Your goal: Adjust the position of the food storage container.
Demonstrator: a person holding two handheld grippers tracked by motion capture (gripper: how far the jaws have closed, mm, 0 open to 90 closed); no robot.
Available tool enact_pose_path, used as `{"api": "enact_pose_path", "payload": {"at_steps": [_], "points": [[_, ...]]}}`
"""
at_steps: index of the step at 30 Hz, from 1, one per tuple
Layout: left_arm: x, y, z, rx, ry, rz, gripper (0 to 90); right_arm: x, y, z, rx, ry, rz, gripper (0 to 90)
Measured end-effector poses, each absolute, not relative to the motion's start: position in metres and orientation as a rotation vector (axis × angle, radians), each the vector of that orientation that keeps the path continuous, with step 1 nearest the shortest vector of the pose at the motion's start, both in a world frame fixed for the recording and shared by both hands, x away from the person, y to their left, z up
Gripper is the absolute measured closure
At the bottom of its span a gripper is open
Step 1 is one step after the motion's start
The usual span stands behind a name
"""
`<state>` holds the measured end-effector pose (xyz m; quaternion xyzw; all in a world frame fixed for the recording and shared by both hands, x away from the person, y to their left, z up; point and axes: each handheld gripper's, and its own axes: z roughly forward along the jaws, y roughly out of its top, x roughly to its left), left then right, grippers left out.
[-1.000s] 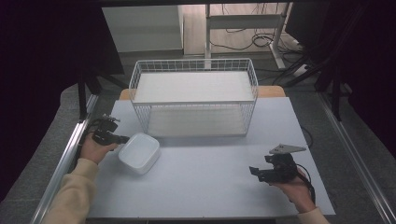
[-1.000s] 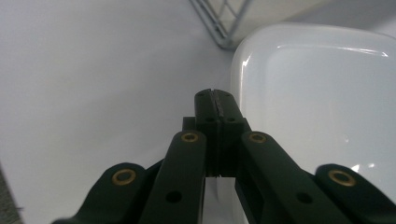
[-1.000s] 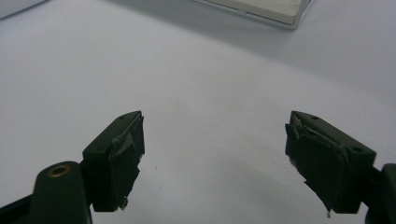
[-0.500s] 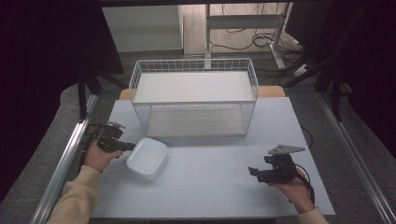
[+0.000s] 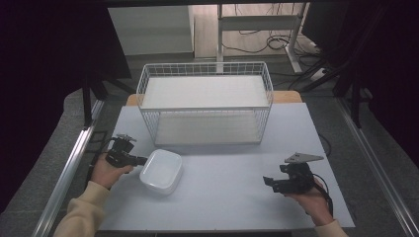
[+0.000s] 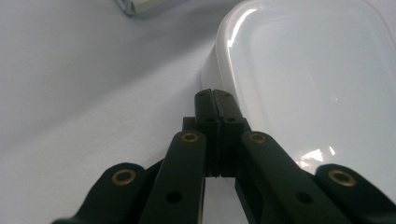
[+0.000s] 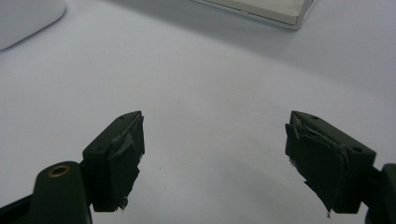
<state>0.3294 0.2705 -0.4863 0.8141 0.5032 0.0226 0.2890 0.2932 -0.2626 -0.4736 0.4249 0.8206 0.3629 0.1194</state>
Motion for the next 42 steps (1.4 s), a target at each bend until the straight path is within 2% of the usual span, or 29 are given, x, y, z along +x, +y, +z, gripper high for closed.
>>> {"api": "enact_pose_path", "payload": {"at_steps": [13,26,42], "points": [[0.311,0.269,-0.5,2.202,1.343,-0.007,90.0,0.292,-0.262,-0.473,1.243,2.399,1.061,19.3],[0.298,0.234,-0.5,2.216,1.254,-0.091,90.0,0.29,-0.259,-0.471,1.232,2.398,1.067,19.3],[0.299,0.19,-0.501,2.232,1.179,-0.134,90.0,0.288,-0.26,-0.467,1.232,2.388,1.081,19.3]]}}
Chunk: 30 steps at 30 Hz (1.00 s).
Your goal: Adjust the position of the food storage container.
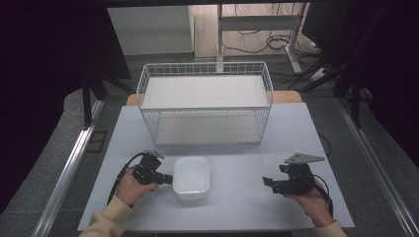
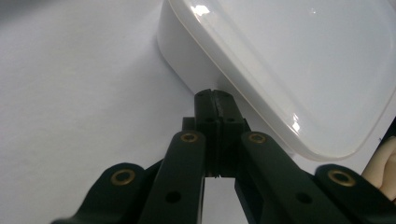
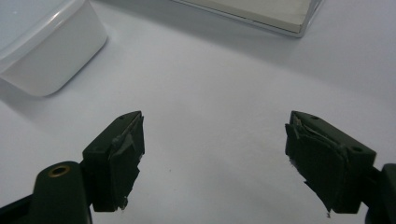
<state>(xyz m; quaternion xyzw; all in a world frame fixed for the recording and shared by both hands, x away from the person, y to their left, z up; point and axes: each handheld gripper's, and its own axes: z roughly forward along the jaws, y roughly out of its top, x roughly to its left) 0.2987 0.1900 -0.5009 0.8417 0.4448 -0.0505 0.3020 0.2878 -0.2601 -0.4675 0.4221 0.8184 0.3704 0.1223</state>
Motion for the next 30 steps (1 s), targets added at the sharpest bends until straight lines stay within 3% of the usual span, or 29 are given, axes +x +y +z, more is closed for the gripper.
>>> {"api": "enact_pose_path", "payload": {"at_steps": [19,21,23,24,26,30], "points": [[0.307,0.152,-0.503,2.238,1.125,-0.127,90.0,0.288,-0.257,-0.471,1.228,2.4,1.08,19.3],[0.302,0.162,-0.495,2.209,1.15,-0.055,89.5,0.287,-0.258,-0.47,1.228,2.394,1.09,19.3],[0.3,0.167,-0.491,2.176,1.162,-0.022,84.0,0.287,-0.258,-0.469,1.228,2.392,1.094,19.3],[0.294,0.174,-0.481,2.114,1.183,0.064,78.6,0.287,-0.258,-0.469,1.225,2.389,1.101,19.2],[0.288,0.177,-0.471,2.06,1.183,0.12,67.2,0.287,-0.258,-0.468,1.226,2.386,1.105,18.7],[0.282,0.175,-0.459,2.001,1.161,0.14,43.7,0.287,-0.255,-0.467,1.225,2.381,1.121,18.2]]}}
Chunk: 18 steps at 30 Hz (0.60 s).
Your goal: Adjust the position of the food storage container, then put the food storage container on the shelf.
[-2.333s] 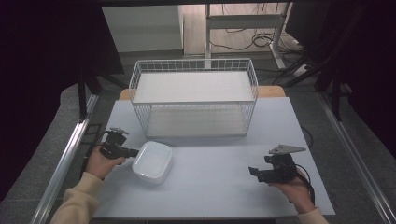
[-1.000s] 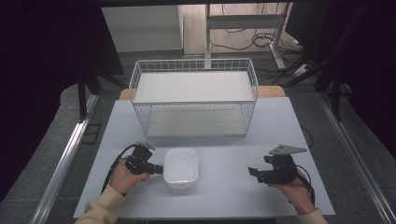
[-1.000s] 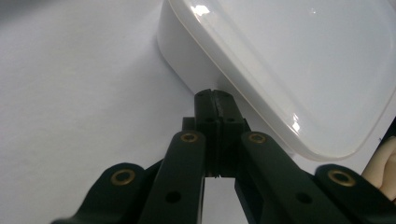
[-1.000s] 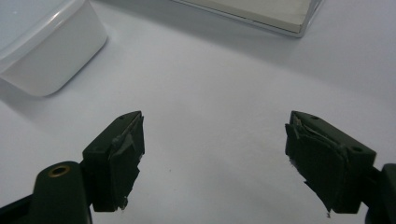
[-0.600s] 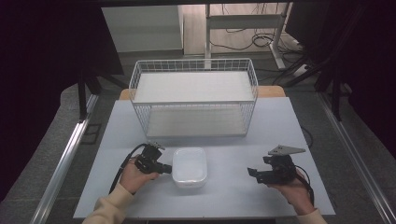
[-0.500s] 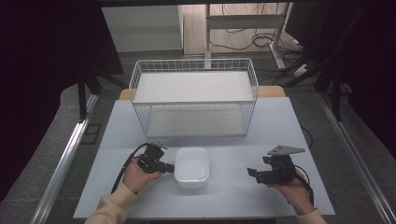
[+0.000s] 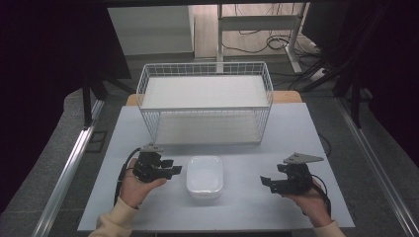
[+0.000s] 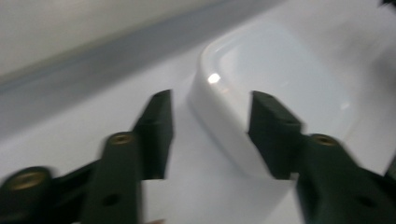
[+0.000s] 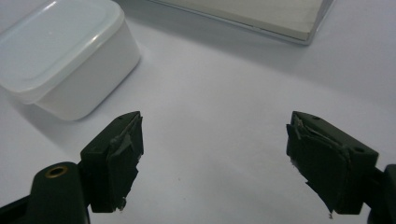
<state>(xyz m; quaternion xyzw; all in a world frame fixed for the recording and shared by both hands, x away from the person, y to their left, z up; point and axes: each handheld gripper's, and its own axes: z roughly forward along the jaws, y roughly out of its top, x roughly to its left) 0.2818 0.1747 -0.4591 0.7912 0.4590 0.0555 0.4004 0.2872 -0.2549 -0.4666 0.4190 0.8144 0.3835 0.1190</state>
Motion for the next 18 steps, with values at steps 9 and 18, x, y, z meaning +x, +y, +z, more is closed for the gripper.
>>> {"api": "enact_pose_path", "payload": {"at_steps": [9,18], "points": [[0.277,0.174,-0.453,1.933,1.168,0.117,30.9,0.286,-0.25,-0.464,1.208,2.382,1.176,18.1],[0.28,0.181,-0.453,1.852,1.198,0.047,26.9,0.288,-0.243,-0.458,1.238,2.38,1.238,18.4]]}}
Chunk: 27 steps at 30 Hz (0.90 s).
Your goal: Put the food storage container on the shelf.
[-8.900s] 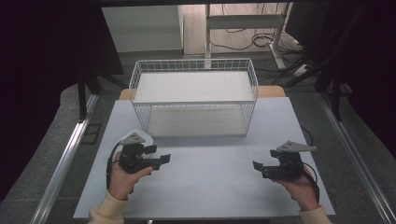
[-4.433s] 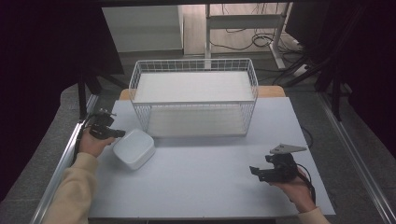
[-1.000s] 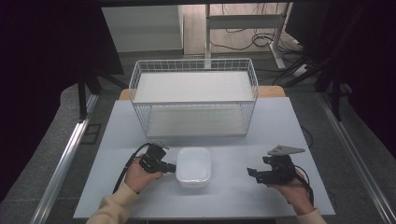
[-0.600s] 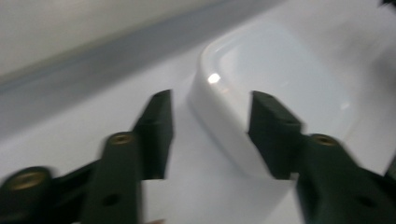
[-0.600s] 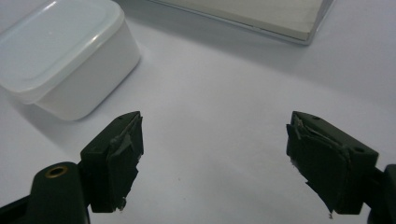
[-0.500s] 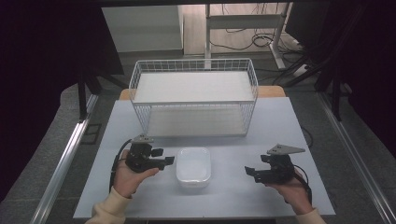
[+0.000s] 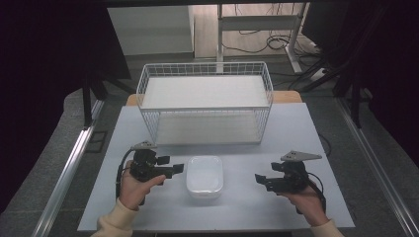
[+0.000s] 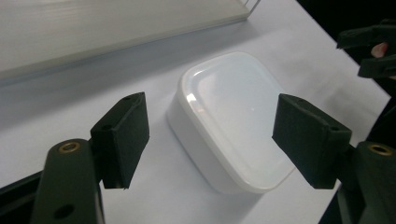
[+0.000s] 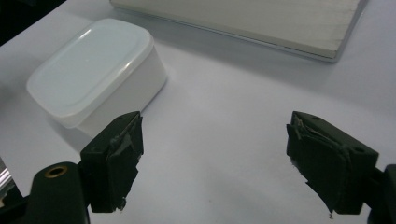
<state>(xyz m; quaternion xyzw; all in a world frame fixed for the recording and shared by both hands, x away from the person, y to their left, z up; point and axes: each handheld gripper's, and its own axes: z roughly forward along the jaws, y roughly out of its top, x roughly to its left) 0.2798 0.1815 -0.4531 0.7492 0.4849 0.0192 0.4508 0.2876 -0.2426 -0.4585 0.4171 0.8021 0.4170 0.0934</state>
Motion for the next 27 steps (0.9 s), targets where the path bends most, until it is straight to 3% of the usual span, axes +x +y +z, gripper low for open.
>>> {"api": "enact_pose_path", "payload": {"at_steps": [27], "points": [[0.295,0.177,-0.475,1.769,1.241,-0.181,27.8,0.305,-0.182,-0.462,1.323,2.465,1.314,22.7]]}}
